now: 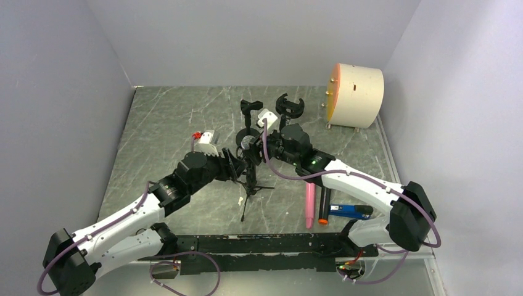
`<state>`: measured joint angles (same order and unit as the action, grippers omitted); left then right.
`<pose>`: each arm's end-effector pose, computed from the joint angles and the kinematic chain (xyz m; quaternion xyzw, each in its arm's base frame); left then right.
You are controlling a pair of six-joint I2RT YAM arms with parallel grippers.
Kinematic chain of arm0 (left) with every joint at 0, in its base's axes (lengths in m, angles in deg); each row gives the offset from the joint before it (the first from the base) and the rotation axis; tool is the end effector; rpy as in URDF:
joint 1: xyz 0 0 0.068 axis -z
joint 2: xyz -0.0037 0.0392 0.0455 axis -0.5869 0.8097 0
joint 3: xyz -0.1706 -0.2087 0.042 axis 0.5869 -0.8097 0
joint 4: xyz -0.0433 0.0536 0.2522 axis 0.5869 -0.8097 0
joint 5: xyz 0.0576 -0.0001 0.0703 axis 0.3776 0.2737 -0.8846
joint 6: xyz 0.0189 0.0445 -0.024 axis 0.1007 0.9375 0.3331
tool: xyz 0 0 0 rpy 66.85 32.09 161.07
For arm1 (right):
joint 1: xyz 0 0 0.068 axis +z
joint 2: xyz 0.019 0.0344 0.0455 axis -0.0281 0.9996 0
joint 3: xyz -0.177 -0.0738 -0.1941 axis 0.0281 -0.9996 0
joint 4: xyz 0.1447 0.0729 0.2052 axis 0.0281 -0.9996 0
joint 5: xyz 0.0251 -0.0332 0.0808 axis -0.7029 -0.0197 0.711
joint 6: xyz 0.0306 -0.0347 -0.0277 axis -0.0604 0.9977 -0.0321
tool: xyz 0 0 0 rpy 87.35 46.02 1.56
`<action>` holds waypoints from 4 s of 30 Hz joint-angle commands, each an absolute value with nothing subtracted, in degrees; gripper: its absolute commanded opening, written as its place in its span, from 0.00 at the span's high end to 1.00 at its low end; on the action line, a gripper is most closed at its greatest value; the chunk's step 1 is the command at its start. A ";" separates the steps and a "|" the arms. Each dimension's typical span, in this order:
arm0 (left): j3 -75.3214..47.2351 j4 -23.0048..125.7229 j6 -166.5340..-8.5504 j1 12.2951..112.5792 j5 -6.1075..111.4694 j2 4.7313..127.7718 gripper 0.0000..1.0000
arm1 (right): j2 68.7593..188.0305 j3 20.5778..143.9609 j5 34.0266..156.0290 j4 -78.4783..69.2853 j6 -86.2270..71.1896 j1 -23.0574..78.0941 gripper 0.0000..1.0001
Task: Remove the microphone from the stand
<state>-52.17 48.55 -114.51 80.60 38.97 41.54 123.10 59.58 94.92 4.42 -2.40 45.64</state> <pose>0.1511 -0.1446 0.2723 0.0148 0.8052 -0.3642 0.4678 0.2071 0.2308 0.3024 -0.3424 0.7115 0.3005 0.5350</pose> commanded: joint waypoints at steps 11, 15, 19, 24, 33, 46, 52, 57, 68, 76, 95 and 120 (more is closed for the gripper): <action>-50.24 45.48 -112.77 80.49 38.72 41.67 0.34 | 122.80 62.54 93.78 6.87 -2.75 45.58 0.64; -50.22 45.16 -112.72 80.49 38.27 41.67 0.34 | 121.03 62.07 92.52 7.58 -2.84 45.59 0.69; -49.93 44.73 -112.68 80.43 38.16 42.23 0.34 | 118.52 62.08 91.64 7.97 -3.49 45.59 0.73; -49.45 43.61 -113.13 80.43 37.15 41.99 0.34 | 116.31 64.66 92.38 4.71 -4.80 45.59 0.82; -48.92 43.54 -113.03 80.41 37.11 42.83 0.34 | 113.17 71.16 90.32 -2.55 -4.83 45.64 0.92; -48.29 43.49 -112.68 80.41 37.04 43.58 0.34 | 107.50 79.90 84.94 -12.05 -2.77 45.68 0.96; -48.84 44.51 -112.77 80.42 36.50 42.89 0.33 | 108.14 85.08 84.72 -15.58 -2.18 45.63 0.96; -48.74 43.34 -112.36 80.41 35.80 41.43 0.29 | 108.74 88.54 81.66 -19.74 -1.27 45.60 0.96; -44.75 38.48 -108.86 80.41 33.80 37.34 0.19 | 110.63 97.69 70.66 -33.44 2.05 45.27 0.96; -44.18 32.48 -107.99 80.43 30.37 34.10 0.19 | 107.81 91.04 74.00 -40.03 -6.43 42.81 0.96; -44.40 23.89 -104.33 80.44 23.46 29.29 0.17 | 103.86 61.49 115.61 -39.26 -17.70 25.11 0.99; -44.54 23.99 -106.31 80.43 22.93 28.77 0.14 | 122.81 49.67 83.58 -16.23 -33.05 28.82 0.79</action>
